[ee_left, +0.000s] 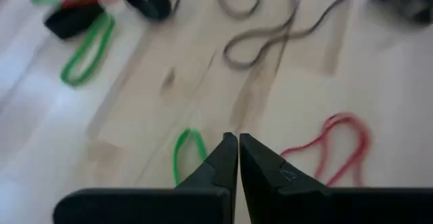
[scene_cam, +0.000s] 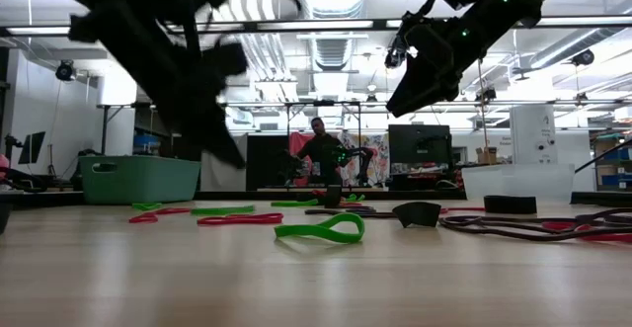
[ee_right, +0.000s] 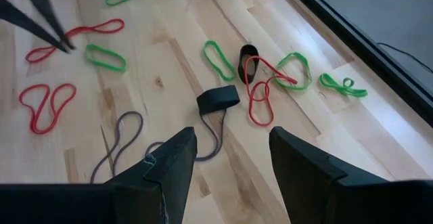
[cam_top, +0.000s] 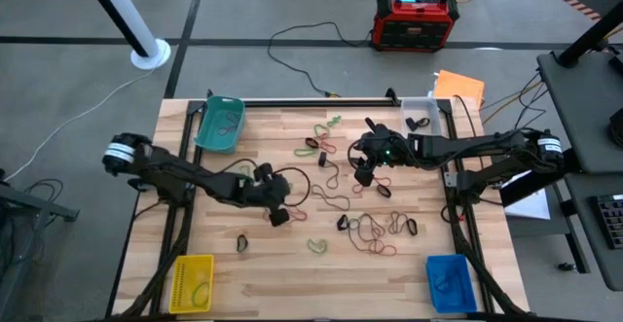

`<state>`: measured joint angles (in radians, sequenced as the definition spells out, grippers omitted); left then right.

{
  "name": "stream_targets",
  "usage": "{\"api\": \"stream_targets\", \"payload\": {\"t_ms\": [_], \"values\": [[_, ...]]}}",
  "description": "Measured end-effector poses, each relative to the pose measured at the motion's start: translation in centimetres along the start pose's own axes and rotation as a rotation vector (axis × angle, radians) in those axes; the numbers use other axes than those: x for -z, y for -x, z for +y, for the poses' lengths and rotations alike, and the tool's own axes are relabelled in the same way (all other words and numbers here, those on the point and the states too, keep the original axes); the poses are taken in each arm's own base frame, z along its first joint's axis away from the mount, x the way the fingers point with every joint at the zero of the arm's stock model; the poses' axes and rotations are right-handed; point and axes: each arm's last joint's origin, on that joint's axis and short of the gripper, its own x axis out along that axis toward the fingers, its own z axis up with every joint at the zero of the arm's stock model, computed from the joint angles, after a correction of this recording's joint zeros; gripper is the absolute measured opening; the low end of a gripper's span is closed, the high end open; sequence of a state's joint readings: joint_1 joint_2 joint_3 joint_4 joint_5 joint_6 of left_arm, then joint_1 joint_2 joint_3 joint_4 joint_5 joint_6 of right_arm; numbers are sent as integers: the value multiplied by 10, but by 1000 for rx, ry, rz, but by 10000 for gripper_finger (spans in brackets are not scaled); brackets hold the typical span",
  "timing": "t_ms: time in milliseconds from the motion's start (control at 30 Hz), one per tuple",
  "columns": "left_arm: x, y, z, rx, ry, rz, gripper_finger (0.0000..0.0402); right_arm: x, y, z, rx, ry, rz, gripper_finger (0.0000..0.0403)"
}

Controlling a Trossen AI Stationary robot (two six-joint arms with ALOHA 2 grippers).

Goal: Sort rubber bands into baskets
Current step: Put the green rubber band into the yellow bin

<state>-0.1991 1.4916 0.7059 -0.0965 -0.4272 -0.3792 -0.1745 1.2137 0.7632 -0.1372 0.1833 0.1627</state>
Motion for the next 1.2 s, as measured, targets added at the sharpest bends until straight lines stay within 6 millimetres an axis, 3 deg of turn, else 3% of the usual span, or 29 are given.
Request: {"api": "stream_targets", "payload": {"t_ms": [267, 367, 467, 667, 1033, 1200], "values": [[-17, 72, -7, 349, 144, -102, 0, 9, -4, -1, -3, -4, -15, 183], [-12, 88, -8, 348, 149, -93, 0, 14, -6, -1, -8, -10, -46, 183], [-10, 90, -5, 247, 145, -117, 0, 18, -8, -1, -14, -15, -72, 183], [-3, 72, 1, 66, 81, -78, 27, 23, -9, -2, -20, -35, -67, 183], [21, 8, 9, -73, 38, 78, 186, 22, -9, -1, -44, -34, -72, 183], [35, -19, 16, -84, 28, 157, 218, 22, -9, -1, -44, -34, -72, 183]]}}
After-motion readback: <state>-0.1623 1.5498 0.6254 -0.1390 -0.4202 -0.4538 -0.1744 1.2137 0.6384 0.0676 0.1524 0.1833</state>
